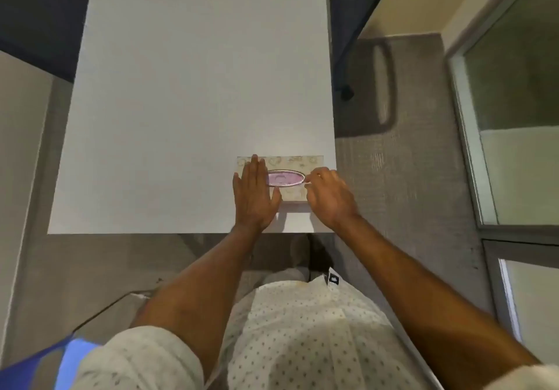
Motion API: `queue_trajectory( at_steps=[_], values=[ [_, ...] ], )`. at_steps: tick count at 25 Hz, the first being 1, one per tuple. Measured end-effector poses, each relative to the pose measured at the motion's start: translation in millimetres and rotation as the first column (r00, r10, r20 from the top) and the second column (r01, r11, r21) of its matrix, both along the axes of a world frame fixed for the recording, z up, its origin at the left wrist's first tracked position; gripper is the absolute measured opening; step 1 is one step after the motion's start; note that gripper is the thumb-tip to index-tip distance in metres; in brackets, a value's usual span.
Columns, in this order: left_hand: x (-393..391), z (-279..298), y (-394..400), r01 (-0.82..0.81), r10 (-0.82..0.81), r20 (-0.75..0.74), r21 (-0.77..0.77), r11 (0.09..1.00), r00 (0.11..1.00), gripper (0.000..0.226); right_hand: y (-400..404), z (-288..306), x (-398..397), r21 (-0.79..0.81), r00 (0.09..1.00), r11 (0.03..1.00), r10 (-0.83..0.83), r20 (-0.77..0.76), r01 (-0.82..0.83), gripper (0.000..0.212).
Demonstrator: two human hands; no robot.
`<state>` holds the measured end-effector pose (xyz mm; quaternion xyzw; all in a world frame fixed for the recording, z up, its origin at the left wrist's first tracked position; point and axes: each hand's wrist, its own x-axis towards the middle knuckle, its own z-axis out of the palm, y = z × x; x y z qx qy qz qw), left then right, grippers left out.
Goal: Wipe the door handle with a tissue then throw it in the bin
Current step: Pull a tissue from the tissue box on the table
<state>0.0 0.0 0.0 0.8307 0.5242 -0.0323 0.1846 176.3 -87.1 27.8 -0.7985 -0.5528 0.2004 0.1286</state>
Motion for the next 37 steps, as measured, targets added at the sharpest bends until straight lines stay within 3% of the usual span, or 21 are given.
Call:
queue_trajectory(
  at_steps=[3, 9, 18, 25, 30, 32, 34, 37],
  values=[
    [-15.4, -10.6, 14.7, 0.019, -0.02, -0.067, -0.016, 1.0, 0.998, 0.08, 26.9, -3.9, -13.3, -0.018, 0.993, 0.993, 0.113, -0.026, -0.114, 0.029],
    [-23.1, -28.8, 29.2, 0.033, -0.029, 0.052, -0.094, 0.995, 0.998, 0.079, 63.7, -11.2, -20.4, -0.123, 0.943, 0.943, 0.32, 0.088, -0.309, 0.032],
    [-27.4, -45.5, 30.4, 0.025, -0.016, 0.129, -0.064, 0.998, 0.991, 0.086, 93.3, -21.7, -24.2, -0.261, 0.803, 0.856, 0.512, 0.304, -0.447, 0.022],
    [-28.2, -51.8, 30.4, 0.035, -0.028, 0.136, -0.052, 0.998, 0.99, 0.086, 102.9, -23.0, -21.0, -0.317, 0.69, 0.765, 0.643, 0.332, -0.56, 0.017],
    [-28.6, -52.7, 30.1, 0.033, -0.024, 0.152, -0.058, 0.998, 0.988, 0.086, 104.2, -27.3, -10.9, -0.27, 0.622, 0.711, 0.7, 0.349, -0.649, 0.022],
    [-29.0, -50.8, 29.5, 0.034, -0.025, 0.16, -0.057, 0.998, 0.987, 0.085, 99.3, -27.5, -6.5, -0.207, 0.67, 0.739, 0.671, 0.317, -0.642, 0.019],
    [-29.1, -48.3, 29.6, 0.037, -0.027, 0.167, -0.061, 0.997, 0.986, 0.083, 92.6, -26.3, -2.4, -0.079, 0.801, 0.829, 0.556, 0.22, -0.554, 0.012],
    [-28.2, -45.1, 30.0, 0.04, -0.028, 0.157, -0.074, 0.996, 0.987, 0.083, 82.7, -21.4, 0.2, 0.019, 0.929, 0.932, 0.363, -0.073, -0.363, 0.014]
  ],
)
